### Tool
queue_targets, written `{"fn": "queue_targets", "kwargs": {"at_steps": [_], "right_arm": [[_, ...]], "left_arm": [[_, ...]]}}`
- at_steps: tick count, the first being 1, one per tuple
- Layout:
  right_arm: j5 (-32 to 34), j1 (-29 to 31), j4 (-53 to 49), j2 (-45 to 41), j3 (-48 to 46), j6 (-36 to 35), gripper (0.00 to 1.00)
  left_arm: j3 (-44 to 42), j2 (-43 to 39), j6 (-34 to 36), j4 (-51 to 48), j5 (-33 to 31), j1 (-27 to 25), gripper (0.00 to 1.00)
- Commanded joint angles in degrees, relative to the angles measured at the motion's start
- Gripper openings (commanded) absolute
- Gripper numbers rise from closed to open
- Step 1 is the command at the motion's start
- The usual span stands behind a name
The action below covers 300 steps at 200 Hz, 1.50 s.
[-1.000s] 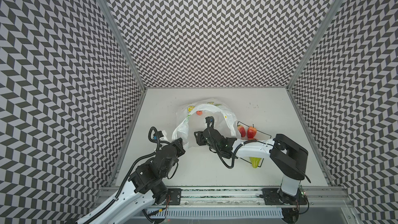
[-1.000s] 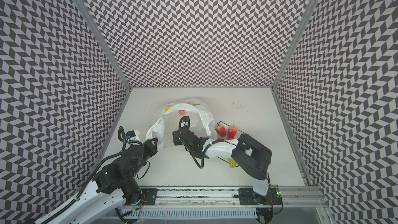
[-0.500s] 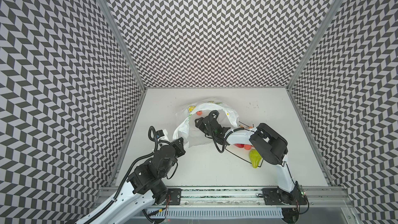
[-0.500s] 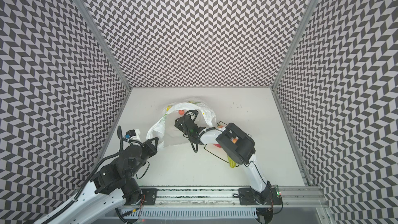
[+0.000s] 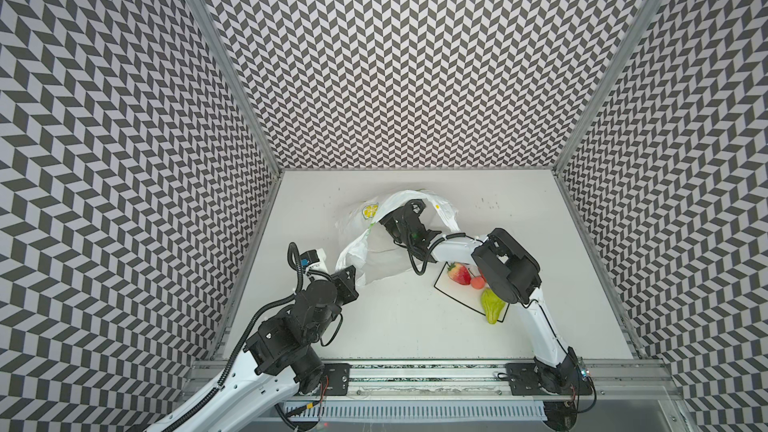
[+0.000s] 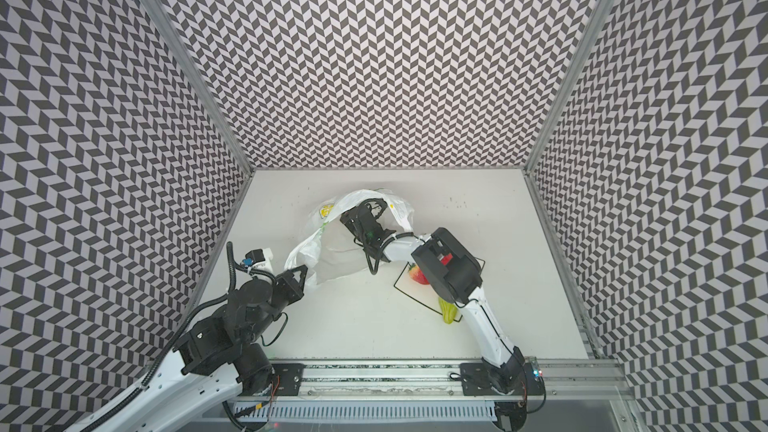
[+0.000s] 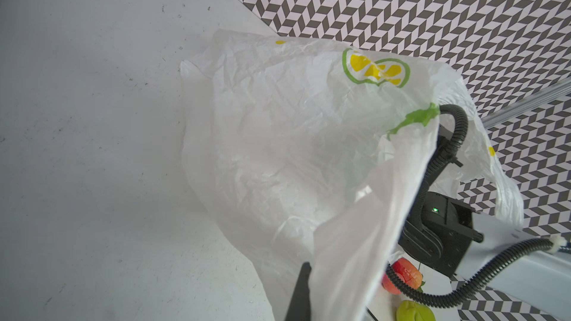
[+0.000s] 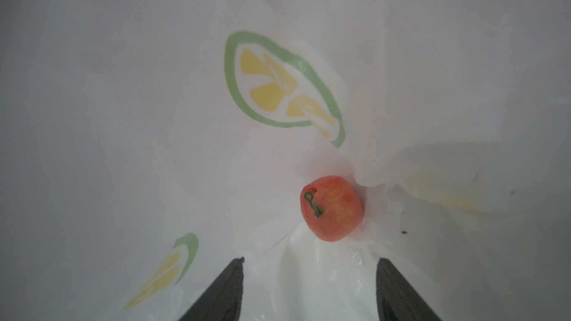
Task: Take the fake fruits out of the plastic bag
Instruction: 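Lower the right gripper onto the red cherry and grasp it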
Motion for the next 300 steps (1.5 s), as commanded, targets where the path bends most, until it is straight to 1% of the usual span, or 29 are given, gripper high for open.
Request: {"fn": "queue_targets", "kwargs": {"at_steps": [1,24,52,99,121,149,154,177,197,215,224,234,254,258,271,291,300], "right_arm": [[0.8,-0.4,-0.3,2.0,2.2,1.4,0.63],[0.2,-0.8,0.2,3.0,3.3,0.9,0.6],[-1.7,-1.0,1.0,4.7,5.9,-0.5,0.6],[-4.8,-1.2,7.8,7.7,7.8,0.1,0.6],[-5.3,-1.2,8.9,10.2,10.5,1.3,0.59],[-6.0,-0.9,9.0,13.7,15.3,1.6,0.58],[-6.0,-0.9,8.9,14.2,16.0,1.5,0.58],[-6.7,-0.8,9.2,16.1,18.7,1.6,0.56],[-8.5,-0.7,10.7,16.9,19.9,2.1,0.55],[-10.4,-0.4,12.2,16.4,19.0,2.1,0.56],[-10.8,-0.3,12.3,15.1,17.5,1.2,0.57],[-11.2,-0.4,12.4,13.1,15.0,-0.3,0.59],[-11.8,-0.5,10.6,7.7,8.6,-6.9,0.63],[-11.8,-0.6,10.3,6.5,7.2,-8.5,0.63],[-11.8,-0.2,8.8,3.2,3.6,-12.8,0.65],[-11.2,0.6,6.7,0.4,0.3,-18.0,0.66],[-11.2,1.1,5.7,0.1,-0.1,-19.4,0.67]], "left_arm": [[2.3,-0.2,1.5,0.2,0.0,-0.3,0.0],[2.5,0.0,1.7,0.5,0.1,-0.3,0.0],[2.5,0.2,2.0,0.5,0.3,-0.3,0.0],[1.9,0.6,1.9,1.1,1.4,-0.3,0.0],[1.7,1.0,2.9,2.4,3.4,-0.3,0.0],[1.5,1.9,6.1,5.1,7.7,-0.3,0.0],[1.5,3.9,6.5,5.4,8.3,-0.3,0.0],[1.7,5.1,7.6,6.0,10.4,-0.3,0.0],[1.2,5.2,7.8,6.7,11.3,-0.3,0.0],[0.7,5.0,8.3,7.5,11.9,-0.3,0.0],[0.8,4.8,9.1,8.1,12.7,-0.3,0.0],[0.7,4.3,11.0,9.4,15.2,-0.3,0.0],[0.7,2.9,12.3,7.4,18.2,-0.3,0.0],[0.4,0.5,12.1,6.5,18.3,-0.3,0.0],[-0.9,-2.9,10.3,3.5,17.5,-0.3,0.0],[-3.0,-7.8,3.4,-3.2,13.9,-0.5,0.0],[-4.1,-9.1,1.6,-2.8,14.0,-1.0,0.0]]}}
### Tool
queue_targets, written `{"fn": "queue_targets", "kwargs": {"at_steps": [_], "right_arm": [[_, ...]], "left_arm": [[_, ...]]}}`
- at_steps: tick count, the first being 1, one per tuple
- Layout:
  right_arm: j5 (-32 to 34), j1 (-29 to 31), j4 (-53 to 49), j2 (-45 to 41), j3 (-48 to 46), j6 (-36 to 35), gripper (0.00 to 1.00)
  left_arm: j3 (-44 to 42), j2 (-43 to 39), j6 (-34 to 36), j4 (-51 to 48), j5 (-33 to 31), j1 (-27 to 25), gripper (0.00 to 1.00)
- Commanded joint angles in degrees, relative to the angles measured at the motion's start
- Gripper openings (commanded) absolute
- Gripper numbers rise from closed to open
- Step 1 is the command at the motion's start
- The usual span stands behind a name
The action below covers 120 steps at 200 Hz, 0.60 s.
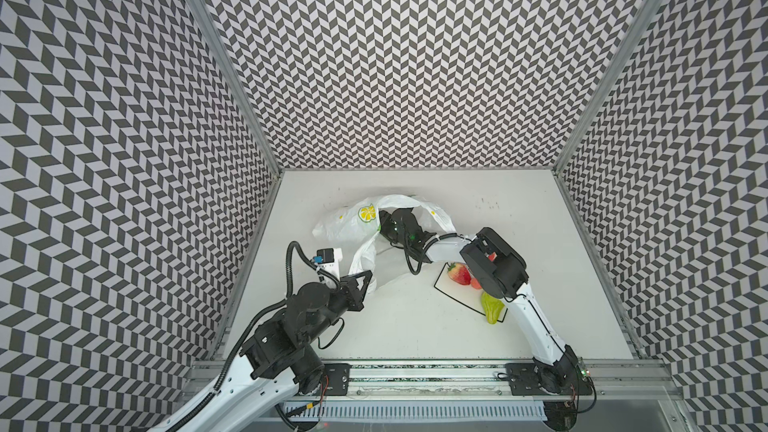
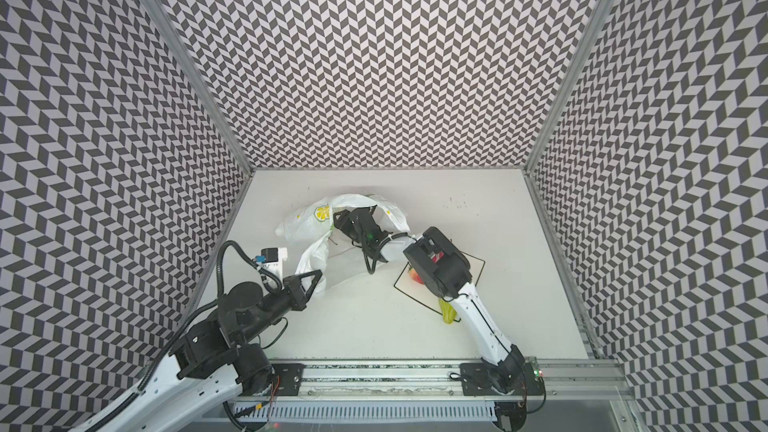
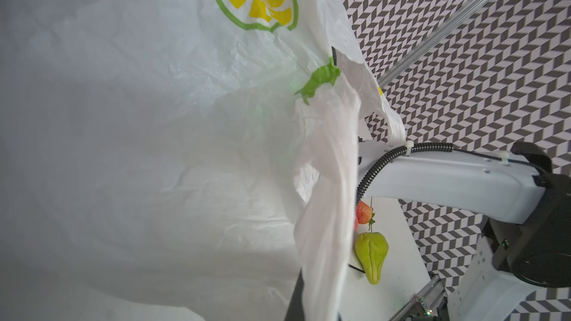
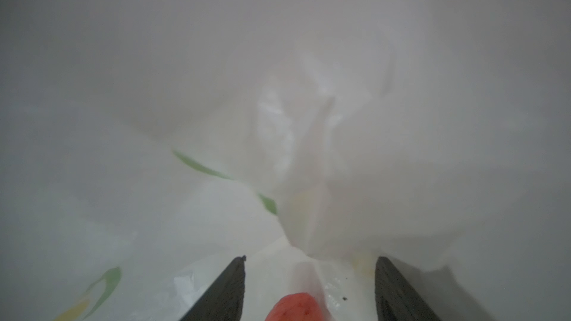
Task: Take the fake fruits out of the plastic bag
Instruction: 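Lower the right gripper onto the red cherry and grasp it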
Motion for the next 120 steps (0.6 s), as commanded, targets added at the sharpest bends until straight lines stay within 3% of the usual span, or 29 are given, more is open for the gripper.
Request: {"fn": "queue_targets", "kwargs": {"at_steps": [1,46,91,120], "right_arm": [[-0.2,1.5,-1.0,-4.5,-1.8,-8.0,0.67],[0.3,3.7,-2.3,-5.0,-4.0,-8.0,0.69],[2.8,4.9,-5.5,-3.9,-2.2,-10.2,0.71],[3.4,5.2,-7.9,-2.1,-0.3,-12.4,0.66]], "left_arm": [[-2.8,-3.4,-6.1,-5.9,-1.7,-0.9,0.0],[-1.8,1.5,-13.6,-12.9,-2.2,-0.9,0.0],[-0.9,0.7,-15.7,-15.4,-4.4,-0.9,0.0],[0.0,0.9,-15.4,-15.7,-5.6,-0.9,0.0]]}}
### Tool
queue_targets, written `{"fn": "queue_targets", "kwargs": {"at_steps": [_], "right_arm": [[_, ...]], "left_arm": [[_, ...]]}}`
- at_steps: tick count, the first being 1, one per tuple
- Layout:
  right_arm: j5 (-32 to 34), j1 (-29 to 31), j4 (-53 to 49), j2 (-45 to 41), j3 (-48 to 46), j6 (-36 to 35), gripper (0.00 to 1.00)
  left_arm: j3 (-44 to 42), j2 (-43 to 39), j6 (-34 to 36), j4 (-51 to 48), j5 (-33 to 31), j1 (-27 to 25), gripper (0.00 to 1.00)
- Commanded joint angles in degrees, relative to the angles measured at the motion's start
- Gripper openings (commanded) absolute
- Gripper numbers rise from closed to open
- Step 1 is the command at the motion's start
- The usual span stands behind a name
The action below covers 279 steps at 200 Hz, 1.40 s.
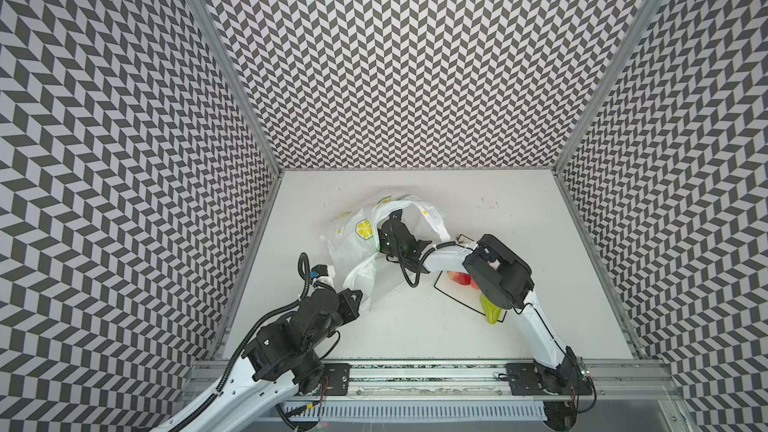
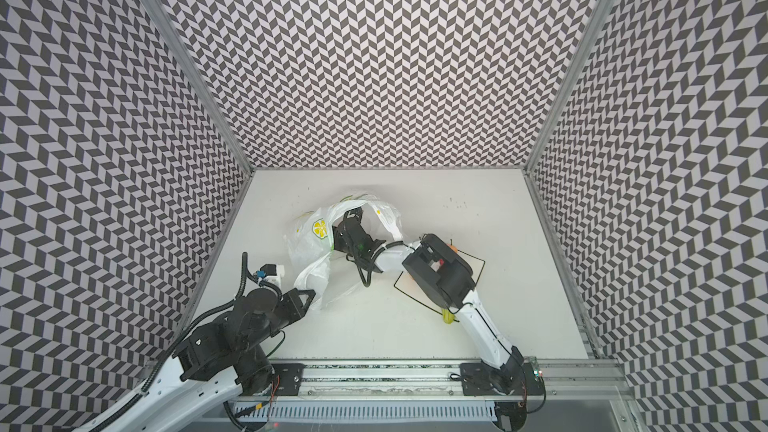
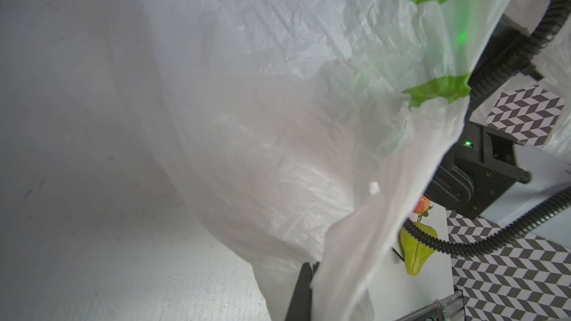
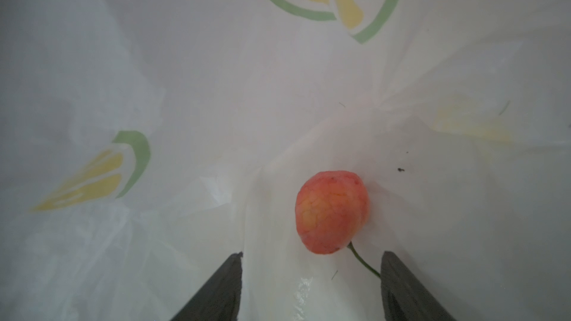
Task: Take the fake fruits out of the plastic bag
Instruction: 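Lower the right gripper onto the red cherry and grasp it, then lift the red cherry out of the bag toward the tray with the right gripper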
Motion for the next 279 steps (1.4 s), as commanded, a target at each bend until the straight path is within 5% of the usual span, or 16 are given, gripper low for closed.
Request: {"fn": "queue_targets", "kwargs": {"at_steps": [1,71,144,164,203,279], "right_arm": [[2.2,0.2,-0.8,1.4,1.9,-2.5,0.66],[6.7,0.9,-8.5,4.6,8.4,-15.2,0.6],[7.7,2.2,-14.3,8.4,12.6,-17.7,0.48],[10.2,2.9,-18.5,9.2,14.5,-18.6,0.36],[14.3,3.8,-24.4,11.7,17.8,-21.3,0.29],[12.3,4.0,-22.2,7.8,17.3,-22.7,0.05]], "left_arm": [[2.2,-0.3,-1.1,-1.7,-2.8,-0.3,0.0],[4.2,-0.2,0.8,-1.1,-4.9,-0.3,0.0],[5.1,-0.3,1.8,-0.8,-5.7,-0.3,0.0],[5.4,-0.3,2.1,-0.5,-6.0,-0.3,0.0],[5.2,-0.1,2.7,0.8,-6.3,-0.3,0.0],[4.9,0.5,3.5,2.7,-7.0,-0.3,0.0]]}}
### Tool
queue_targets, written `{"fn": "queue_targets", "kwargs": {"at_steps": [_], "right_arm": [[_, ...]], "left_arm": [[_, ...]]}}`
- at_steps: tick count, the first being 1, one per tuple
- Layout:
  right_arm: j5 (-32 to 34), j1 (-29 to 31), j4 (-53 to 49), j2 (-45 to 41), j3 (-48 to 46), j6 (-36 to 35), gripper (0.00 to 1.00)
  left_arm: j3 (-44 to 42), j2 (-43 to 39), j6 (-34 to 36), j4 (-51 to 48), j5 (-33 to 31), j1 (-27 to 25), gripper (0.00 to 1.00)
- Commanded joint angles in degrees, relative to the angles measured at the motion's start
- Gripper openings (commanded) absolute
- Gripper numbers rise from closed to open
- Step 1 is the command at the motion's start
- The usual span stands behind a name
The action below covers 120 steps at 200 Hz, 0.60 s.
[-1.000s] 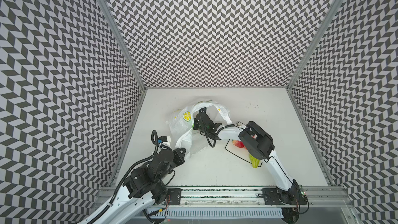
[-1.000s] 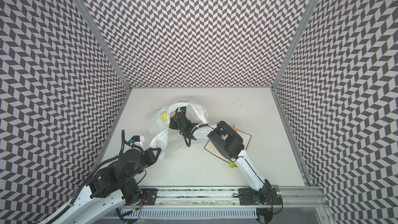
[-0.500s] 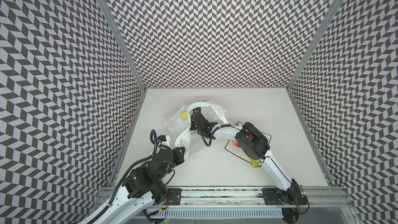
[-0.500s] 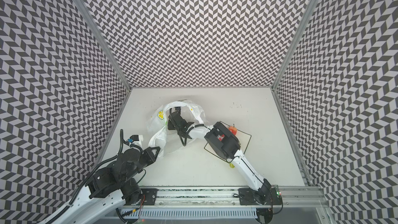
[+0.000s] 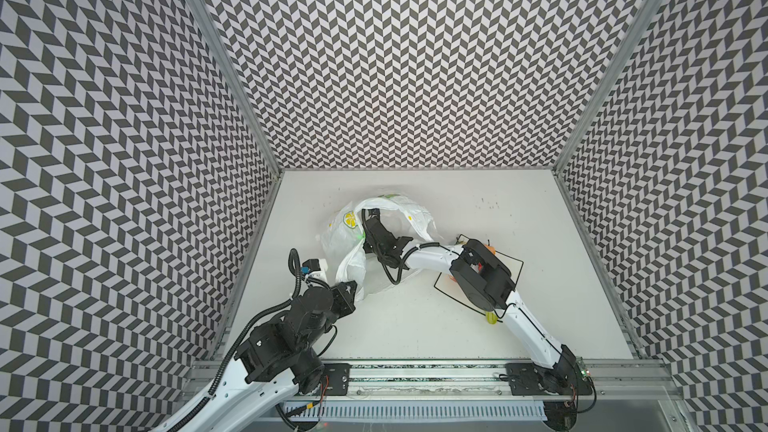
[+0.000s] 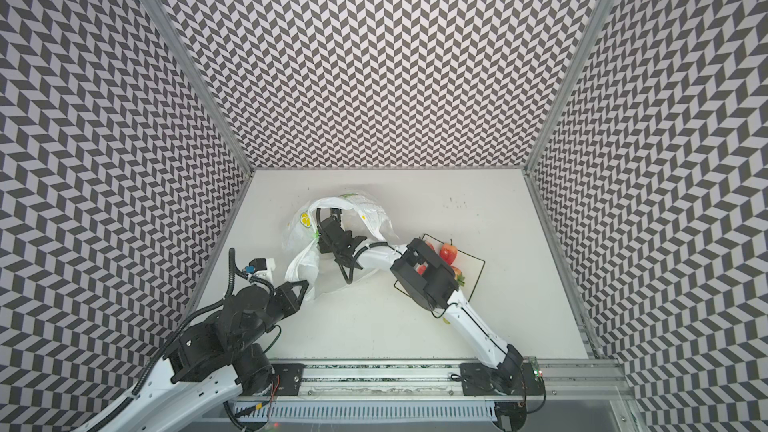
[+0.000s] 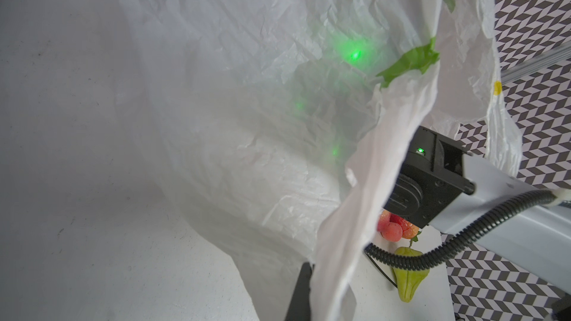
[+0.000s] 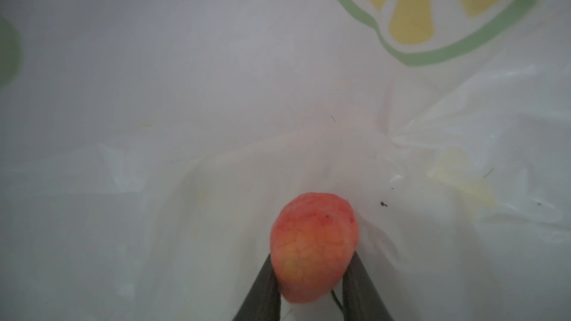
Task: Take the fake fruits out of the plastic bag
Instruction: 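Lift the red cherry out of the bag toward the tray with the right gripper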
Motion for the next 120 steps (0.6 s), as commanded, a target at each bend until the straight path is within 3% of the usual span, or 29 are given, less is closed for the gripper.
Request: {"fn": "queue_targets", "kwargs": {"at_steps": [1,17,63,76,120], "right_arm": [[-1.4,0.3,-3.1,-1.2,-1.3,-1.2,0.05],[-3.0,0.2,0.0,-4.2,-3.8,-1.2,0.0],[-7.6,0.1,8.2,-12.8,-12.1,1.1,0.0],[-11.7,-0.4,9.9,-14.7,-14.1,2.5,0.0],[-17.7,-0.7,11.4,-19.3,-18.6,6.0,0.0]], "left_arm": [[1.2,0.4,0.7,2.1,-1.8,-0.3,0.0],[0.8,0.7,0.9,3.1,-2.1,-0.3,0.0],[-0.5,1.2,0.1,4.8,-3.5,-0.3,0.0],[-0.6,1.3,-0.3,5.0,-4.1,-0.3,0.0],[-1.0,1.6,-0.9,5.7,-5.5,-0.3,0.0]]}}
